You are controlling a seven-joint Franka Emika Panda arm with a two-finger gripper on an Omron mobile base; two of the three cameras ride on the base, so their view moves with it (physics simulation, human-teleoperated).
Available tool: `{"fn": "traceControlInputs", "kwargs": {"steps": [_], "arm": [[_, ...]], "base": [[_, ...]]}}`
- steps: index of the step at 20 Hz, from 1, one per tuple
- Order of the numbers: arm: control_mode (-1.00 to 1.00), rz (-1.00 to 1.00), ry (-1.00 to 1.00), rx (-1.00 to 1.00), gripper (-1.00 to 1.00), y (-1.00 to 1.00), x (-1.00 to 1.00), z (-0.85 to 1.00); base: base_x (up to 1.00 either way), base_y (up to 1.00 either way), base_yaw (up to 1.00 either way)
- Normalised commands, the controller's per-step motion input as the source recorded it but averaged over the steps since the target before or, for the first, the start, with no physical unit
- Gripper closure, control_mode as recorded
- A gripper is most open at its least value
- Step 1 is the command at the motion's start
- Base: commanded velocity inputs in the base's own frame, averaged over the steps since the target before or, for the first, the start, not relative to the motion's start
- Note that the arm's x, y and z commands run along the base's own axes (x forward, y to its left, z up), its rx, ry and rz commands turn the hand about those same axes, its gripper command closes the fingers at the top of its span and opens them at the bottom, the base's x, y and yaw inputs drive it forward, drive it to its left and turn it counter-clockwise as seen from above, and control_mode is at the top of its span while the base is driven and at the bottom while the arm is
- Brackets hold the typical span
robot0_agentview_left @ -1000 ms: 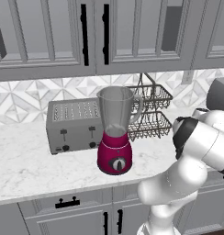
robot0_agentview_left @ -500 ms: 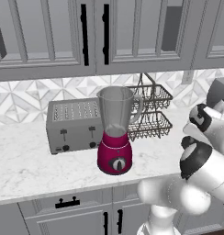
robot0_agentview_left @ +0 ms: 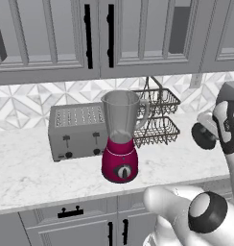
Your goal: Close the lid blender by securely placing the lid on top.
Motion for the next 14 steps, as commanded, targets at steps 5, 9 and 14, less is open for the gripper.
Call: {"fn": "traceControlInputs", "kwargs": {"steps": [5,9,14], "arm": [[-1.00,-0.01,-0.29,0.00,1.00,0.54,-0.04,1.00],[-1.00,-0.01,-0.21,0.00,1.00,0.72,0.00,1.00],[-1.00,0.00,-0.12,-0.03,1.00,0.96,0.00,1.00]], "base": [[0.00,0.00,0.00],[0.00,0.00,0.00],[0.00,0.00,0.00]]}}
